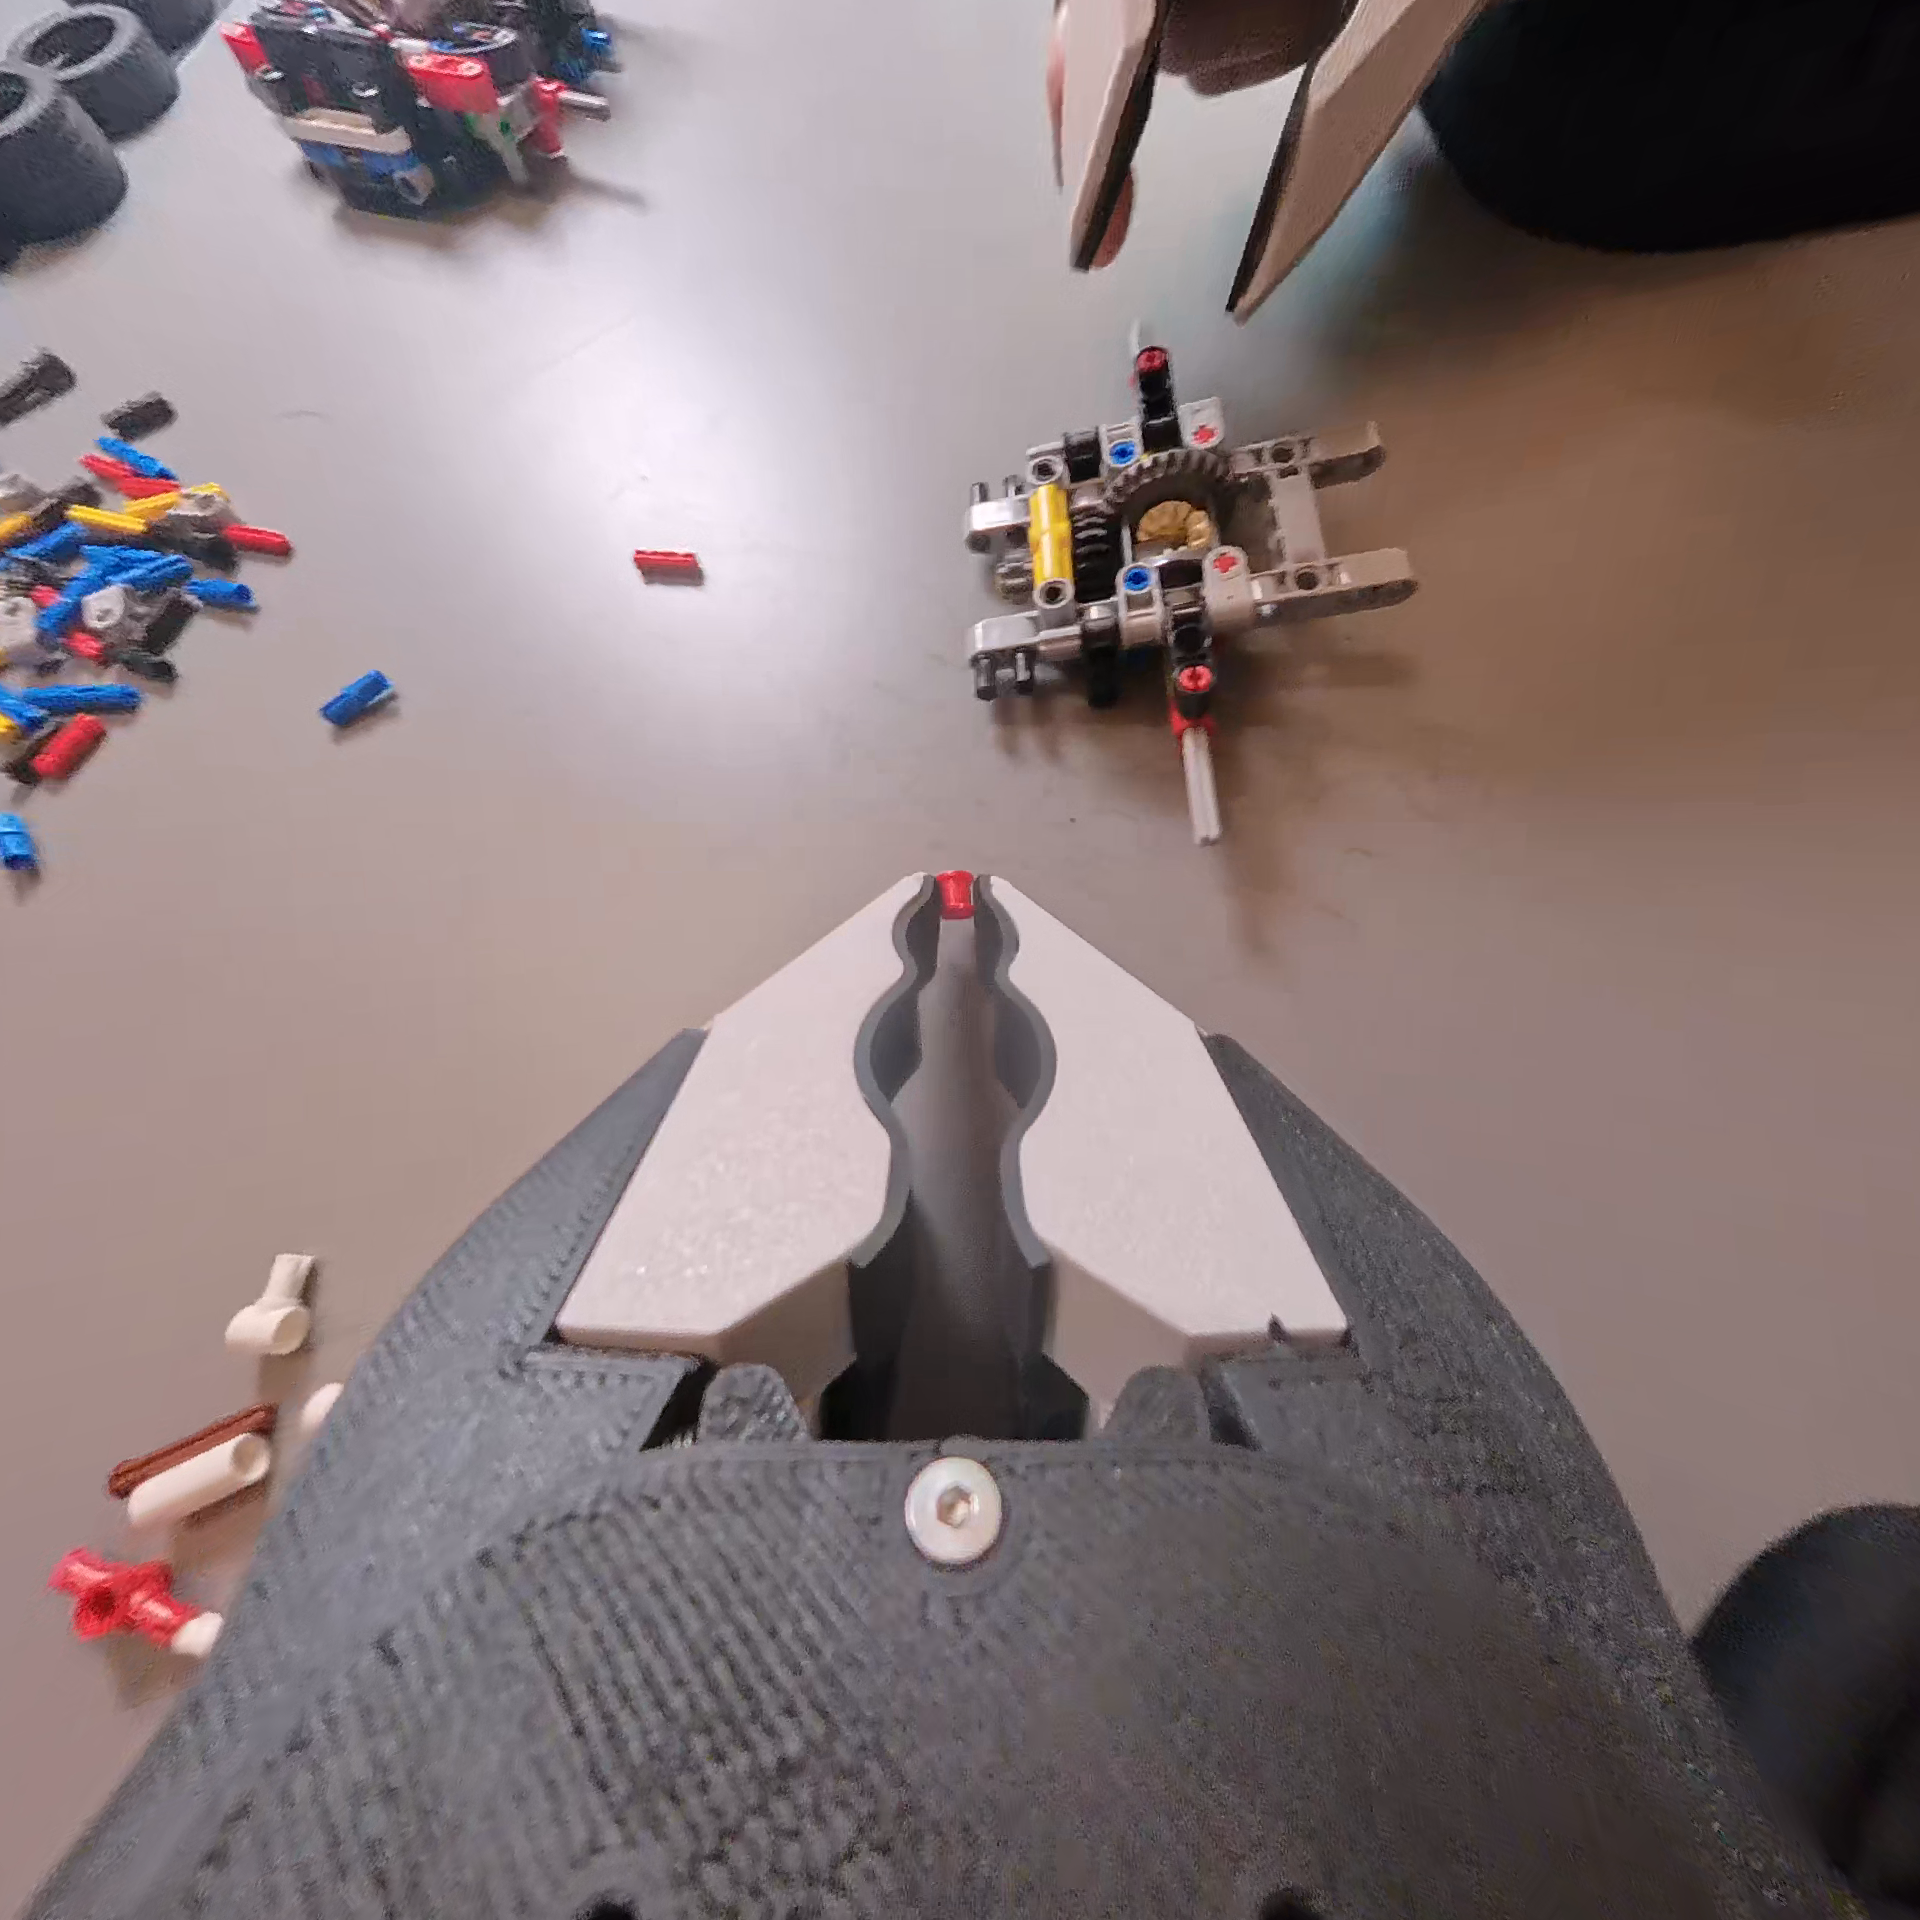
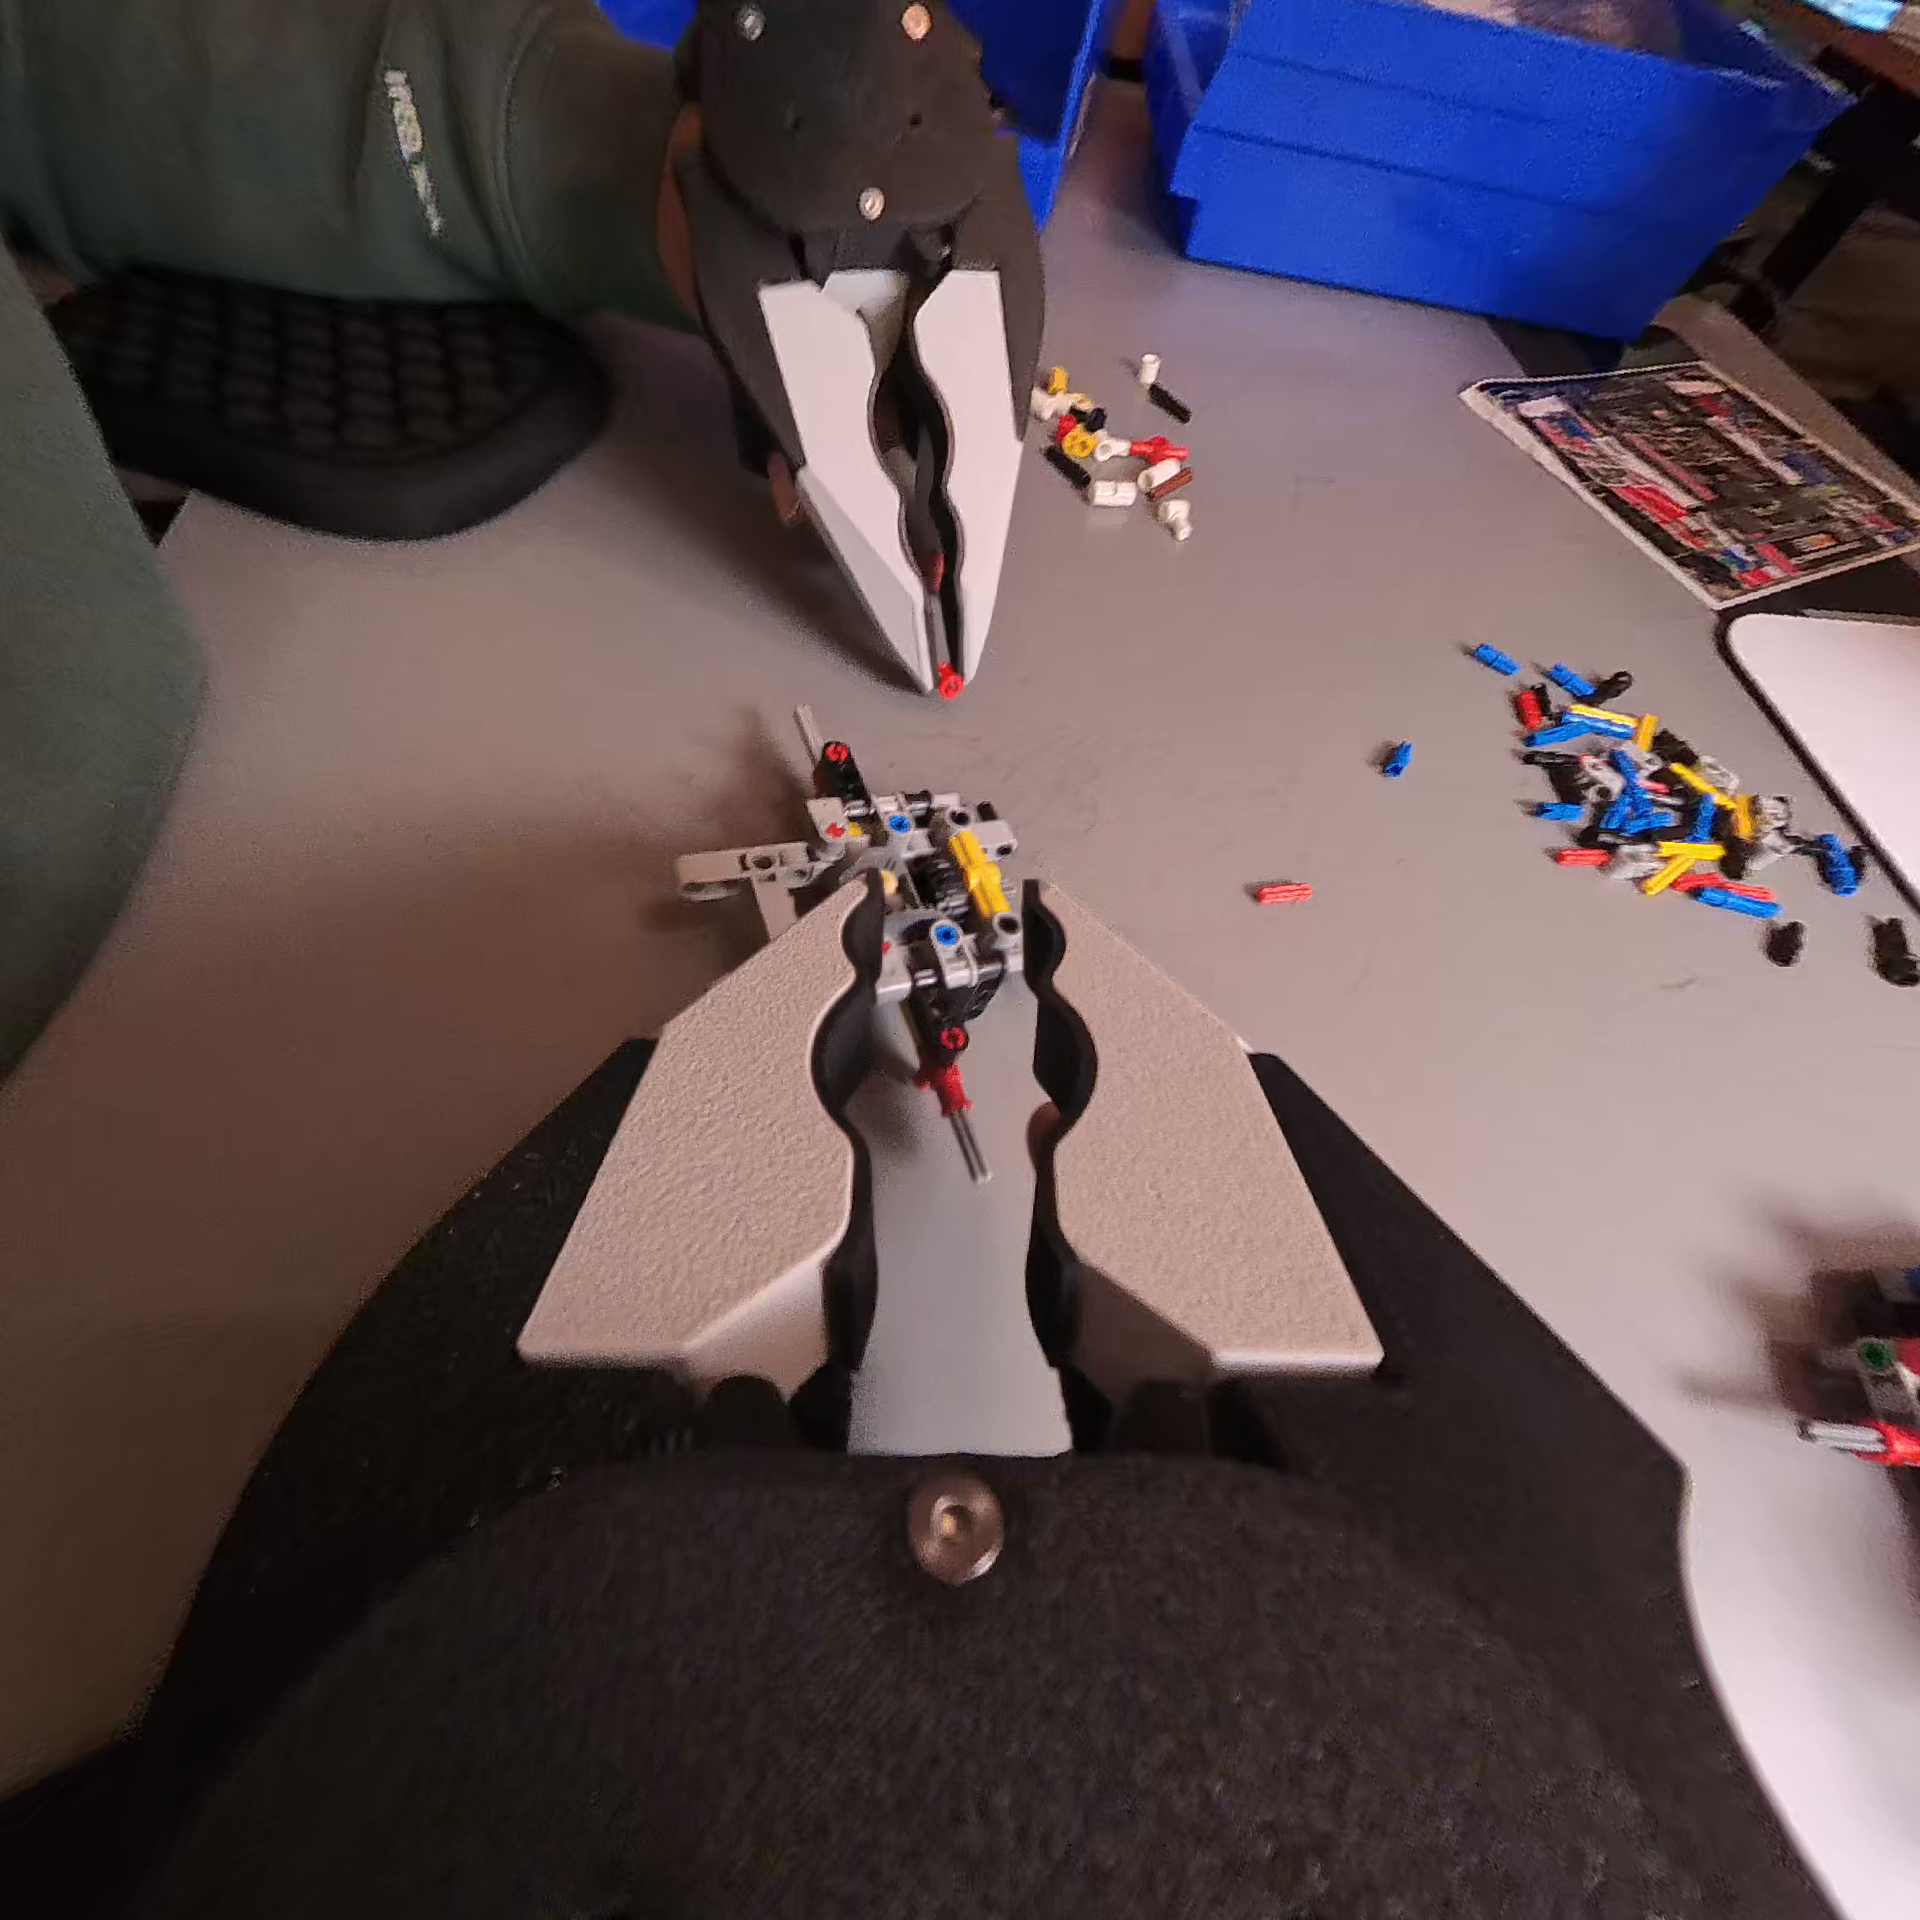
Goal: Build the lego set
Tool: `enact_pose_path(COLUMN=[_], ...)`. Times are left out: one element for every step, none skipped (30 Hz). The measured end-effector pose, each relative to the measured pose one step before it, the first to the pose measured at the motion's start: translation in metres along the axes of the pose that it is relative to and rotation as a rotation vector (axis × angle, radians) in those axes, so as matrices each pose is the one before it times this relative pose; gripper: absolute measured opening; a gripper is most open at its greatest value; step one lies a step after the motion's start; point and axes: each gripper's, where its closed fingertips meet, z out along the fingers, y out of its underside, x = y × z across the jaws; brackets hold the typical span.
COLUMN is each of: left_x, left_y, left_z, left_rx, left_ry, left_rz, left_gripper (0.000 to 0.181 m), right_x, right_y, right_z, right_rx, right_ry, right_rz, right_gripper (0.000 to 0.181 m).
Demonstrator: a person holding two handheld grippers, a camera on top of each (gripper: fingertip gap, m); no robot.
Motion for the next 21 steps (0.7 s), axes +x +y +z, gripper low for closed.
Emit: enact_pose_path(left_x=[0.00319, 0.00333, 0.00414, 0.00438, 0.00360, 0.00287, 0.00353, 0.00385, 0.00303, 0.00176, 0.00099, 0.00078, 0.00071, 0.00068, 0.00065, 0.00029, 0.00007, 0.00029, 0.00034, 0.00007, -0.00020], left_y=[0.00037, 0.00045, 0.00005, -0.00005, -0.00009, 0.00021, 0.00003, -0.00049, -0.00057, 0.00008, 0.00066, 0.00017, -0.00045, -0.00039, -0.00050, -0.00039, -0.00060, -0.00111, -0.00102, -0.00061, -0.00055], left_z=[-0.00117, -0.00097, -0.00073, -0.00066, -0.00039, -0.00025, 0.00008, 0.00010, 0.00032, 0.00029, 0.00033, 0.00011, -0.00014, -0.00004, 0.00007, -0.00016, -0.00023, -0.00044, -0.00046, -0.00046, -0.00046], left_rx=[0.0018, 0.0003, 0.0013, 0.0022, 0.0006, -0.0012, -0.0003, 0.0028, 0.0036, -0.0008, -0.0038, 0.0006, 0.0051, 0.0060, 0.0061, 0.0041, 0.0044, 0.0075, 0.0078, 0.0057, 0.0052], left_ry=[0.0232, 0.0205, 0.0217, 0.0209, 0.0152, 0.0121, 0.0157, 0.0174, 0.0116, 0.0047, 0.0017, 0.0018, 0.0036, 0.0053, 0.0056, 0.0031, 0.0010, 0.0027, 0.0039, 0.0024, -0.0002], left_rz=[-0.0094, -0.0046, -0.0007, 0.0016, 0.0009, -0.0004, -0.0001, 0.0012, 0.0022, 0.0029, 0.0032, 0.0018, -0.0014, -0.0036, -0.0029, -0.0008, 0.0007, -0.0001, -0.0014, -0.0018, -0.0012], left_gripper=[0.004, 0.004, 0.004, 0.004, 0.004, 0.004, 0.004, 0.004, 0.004, 0.004, 0.004, 0.004, 0.004, 0.004, 0.004, 0.004, 0.004, 0.004, 0.004, 0.004, 0.004], right_x=[-0.00313, -0.00081, -0.00017, -0.00056, -0.00071, -0.00085, -0.00055, -0.00028, -0.00063, -0.00163, -0.00095, -0.00008, 0.00008, 0.00035, -0.00002, 0.00080, -0.00011, 0.00107, 0.00045, 0.00011, -0.00024], right_y=[0.00450, 0.00546, 0.00556, 0.00395, 0.00231, 0.00162, 0.00210, 0.00260, 0.00249, 0.00183, 0.00160, 0.00091, 0.00044, -0.00115, -0.00004, 0.00088, 0.00188, 0.00213, 0.00164, -0.00121, -0.00186], right_z=[-0.00016, -0.00049, -0.00066, -0.00085, -0.00070, -0.00014, 0.00090, 0.00185, 0.00257, 0.00296, 0.00315, 0.00290, 0.00262, 0.00181, 0.00173, 0.00127, 0.00060, 0.00057, 0.00066, -0.00024, -0.00047], right_rx=[-0.0175, -0.0233, -0.0256, -0.0186, -0.0123, -0.0119, -0.0156, -0.0199, -0.0196, -0.0168, -0.0153, -0.0109, -0.0084, 0.0040, 0.0008, -0.0005, -0.0043, -0.0055, -0.0019, 0.0108, 0.0077], right_ry=[-0.0187, -0.0047, 0.0017, 0.0023, 0.0011, 0.0010, 0.0042, 0.0085, 0.0078, 0.0016, 0.0037, 0.0098, 0.0095, 0.0056, -0.0005, 0.0005, -0.0059, 0.0019, 0.0003, -0.0010, -0.0032], right_rz=[-0.0123, -0.0184, -0.0288, -0.0332, -0.0284, -0.0253, -0.0295, -0.0364, -0.0365, -0.0317, -0.0260, -0.0255, -0.0170, -0.0023, 0.0115, 0.0181, 0.0188, 0.0185, 0.0143, 0.0082, 0.0106], right_gripper=[0.028, 0.030, 0.033, 0.035, 0.038, 0.040, 0.043, 0.045, 0.047, 0.048, 0.048, 0.047, 0.044, 0.042, 0.038, 0.033, 0.026, 0.017, 0.014, 0.013, 0.013])
